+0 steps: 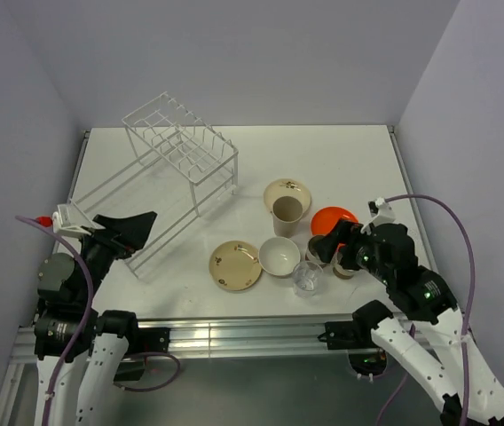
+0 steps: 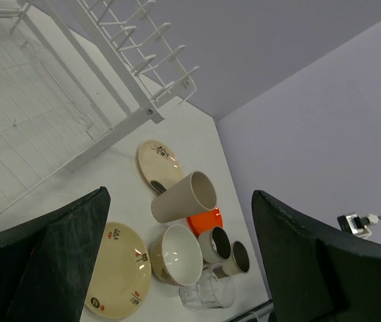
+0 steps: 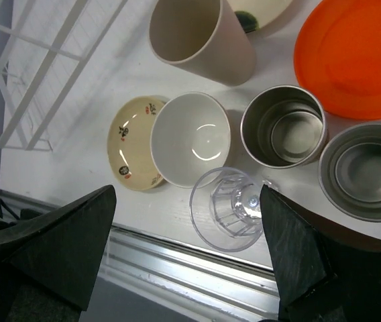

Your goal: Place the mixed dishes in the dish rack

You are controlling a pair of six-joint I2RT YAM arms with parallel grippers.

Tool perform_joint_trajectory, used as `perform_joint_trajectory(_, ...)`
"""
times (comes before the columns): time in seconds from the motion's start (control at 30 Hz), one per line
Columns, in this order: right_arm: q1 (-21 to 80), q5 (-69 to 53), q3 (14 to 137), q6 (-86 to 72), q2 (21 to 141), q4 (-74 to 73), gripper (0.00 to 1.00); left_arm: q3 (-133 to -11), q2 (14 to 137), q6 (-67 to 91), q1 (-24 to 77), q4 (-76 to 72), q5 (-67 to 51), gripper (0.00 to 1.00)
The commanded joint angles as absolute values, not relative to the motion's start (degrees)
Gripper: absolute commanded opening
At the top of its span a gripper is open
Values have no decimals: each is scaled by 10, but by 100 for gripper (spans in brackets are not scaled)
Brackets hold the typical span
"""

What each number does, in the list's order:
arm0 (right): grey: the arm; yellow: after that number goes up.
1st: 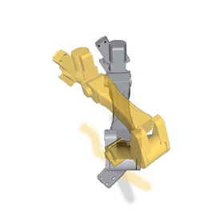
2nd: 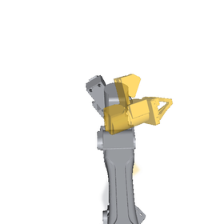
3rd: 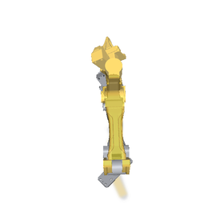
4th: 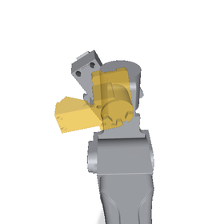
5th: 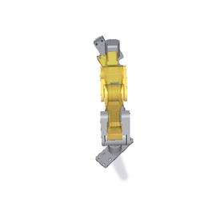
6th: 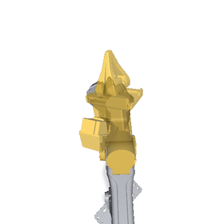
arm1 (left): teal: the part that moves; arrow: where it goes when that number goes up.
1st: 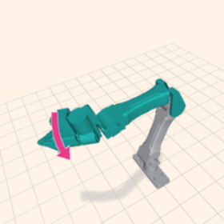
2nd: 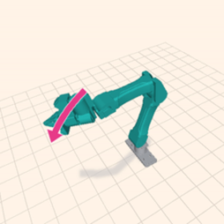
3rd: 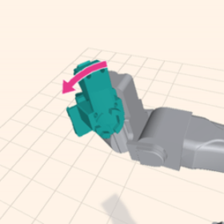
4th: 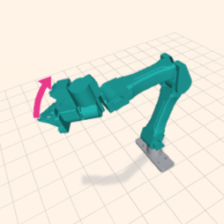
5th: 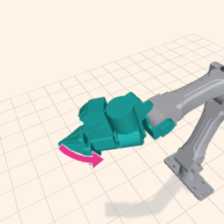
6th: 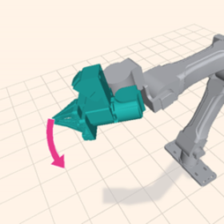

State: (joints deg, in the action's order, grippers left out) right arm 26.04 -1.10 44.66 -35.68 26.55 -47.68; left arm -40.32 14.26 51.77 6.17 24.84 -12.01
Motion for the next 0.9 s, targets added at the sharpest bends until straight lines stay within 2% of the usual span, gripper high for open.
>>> perform_joint_trajectory(0.0, 299, 15, 475, -353, 300, -439, 95, -397, 162, 517, 59, 208, -174, 93)
perform_joint_trajectory(0.1, 377, 49, 506, -367, 355, -431, 95, -400, 194, 517, 59, 195, -206, 88)
perform_joint_trajectory(0.2, 502, 147, 555, -392, 443, -435, 95, -414, 234, 507, 59, 211, -231, 86)
perform_joint_trajectory(0.33, 594, 231, 634, -405, 625, -478, 94, -417, 244, 495, 59, 225, -241, 86)
perform_joint_trajectory(0.53, 628, 259, 669, -405, 735, -466, 89, -423, 216, 492, 59, 239, -241, 87)
perform_joint_trajectory(0.87, 636, 254, 639, -408, 804, -419, 65, -411, 214, 495, 59, 239, -257, 87)
